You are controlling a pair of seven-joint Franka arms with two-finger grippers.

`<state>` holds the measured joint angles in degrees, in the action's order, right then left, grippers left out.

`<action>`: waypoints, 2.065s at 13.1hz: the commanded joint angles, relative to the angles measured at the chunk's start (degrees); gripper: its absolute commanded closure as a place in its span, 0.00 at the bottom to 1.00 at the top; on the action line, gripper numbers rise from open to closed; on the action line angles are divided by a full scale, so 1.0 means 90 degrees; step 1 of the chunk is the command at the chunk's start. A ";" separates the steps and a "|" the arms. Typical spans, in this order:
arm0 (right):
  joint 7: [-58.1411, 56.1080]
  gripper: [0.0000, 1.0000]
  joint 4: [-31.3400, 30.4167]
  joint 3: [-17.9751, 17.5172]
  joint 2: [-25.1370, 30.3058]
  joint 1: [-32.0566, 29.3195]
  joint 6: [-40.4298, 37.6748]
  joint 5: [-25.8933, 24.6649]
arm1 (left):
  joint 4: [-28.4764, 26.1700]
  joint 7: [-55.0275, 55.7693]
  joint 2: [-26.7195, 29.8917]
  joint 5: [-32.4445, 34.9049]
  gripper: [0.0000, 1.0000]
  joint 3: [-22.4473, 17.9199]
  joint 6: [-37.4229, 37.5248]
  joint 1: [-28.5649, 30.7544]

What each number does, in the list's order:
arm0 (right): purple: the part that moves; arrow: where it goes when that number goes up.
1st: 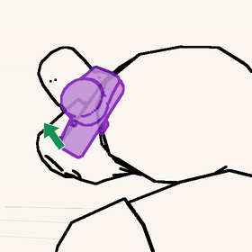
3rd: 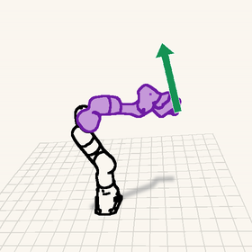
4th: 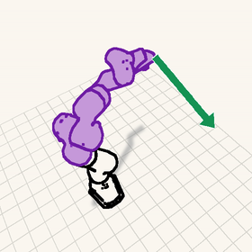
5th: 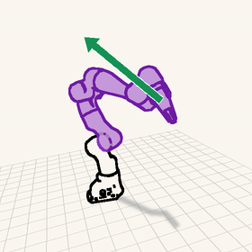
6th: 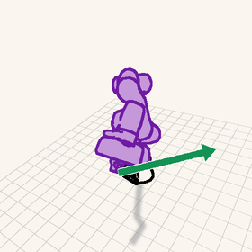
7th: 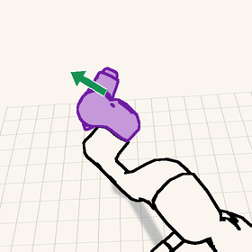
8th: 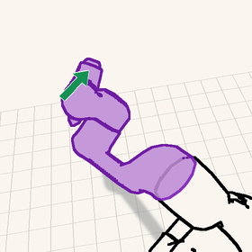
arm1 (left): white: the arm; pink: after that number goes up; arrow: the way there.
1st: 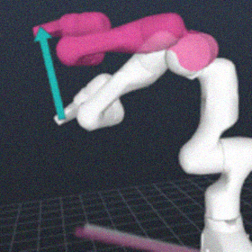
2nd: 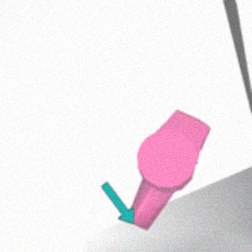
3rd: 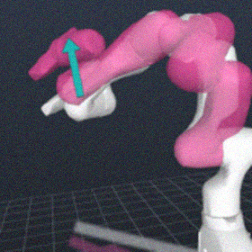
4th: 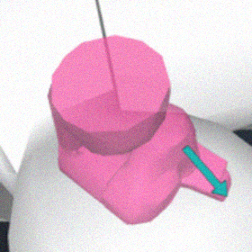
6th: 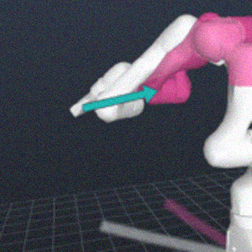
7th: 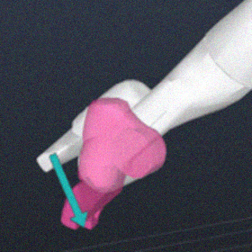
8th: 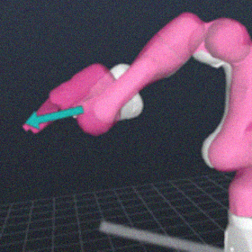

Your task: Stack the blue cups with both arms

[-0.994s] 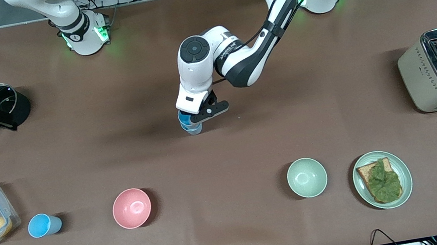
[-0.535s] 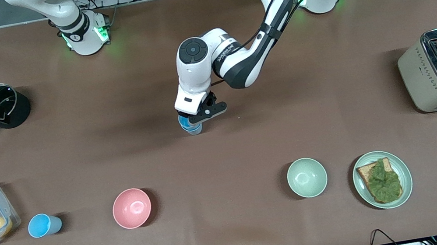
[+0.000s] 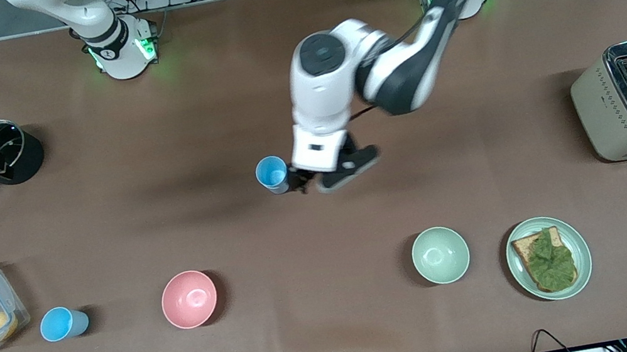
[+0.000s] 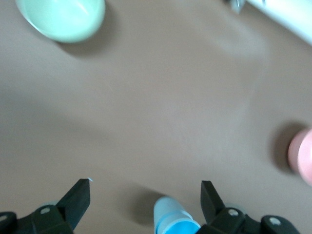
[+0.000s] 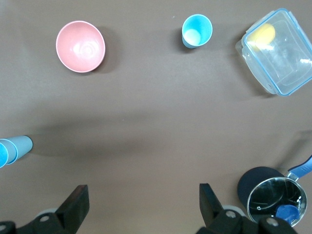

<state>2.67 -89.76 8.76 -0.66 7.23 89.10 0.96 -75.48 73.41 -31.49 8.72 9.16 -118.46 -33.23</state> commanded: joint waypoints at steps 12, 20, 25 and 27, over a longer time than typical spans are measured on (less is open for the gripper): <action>-0.0023 0.00 -0.0007 -0.0065 0.0083 -0.0042 -0.0056 0.0010 | -0.1419 -0.5584 0.2532 -0.0207 0.00 0.0212 0.1629 0.2783; -0.0013 0.00 -0.0007 -0.0075 0.0083 -0.0042 -0.0075 0.0010 | -0.1506 -0.6994 0.3156 -0.0881 0.00 0.0135 0.1942 0.3545; -0.0013 0.00 -0.0008 -0.0066 0.0083 -0.0042 -0.0085 0.0010 | -0.1545 -0.7190 0.3499 -0.0832 0.00 -0.0022 0.2839 0.3516; -0.0013 0.00 -0.0017 -0.0075 0.0083 -0.0032 -0.0085 0.0010 | -0.1545 -0.7239 0.3508 -0.0842 0.00 -0.0032 0.2860 0.3545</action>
<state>2.67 -89.57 8.45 -0.62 7.25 88.73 0.96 -87.62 10.19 -1.54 1.96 9.36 -93.22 -1.46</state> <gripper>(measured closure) 0.000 0.000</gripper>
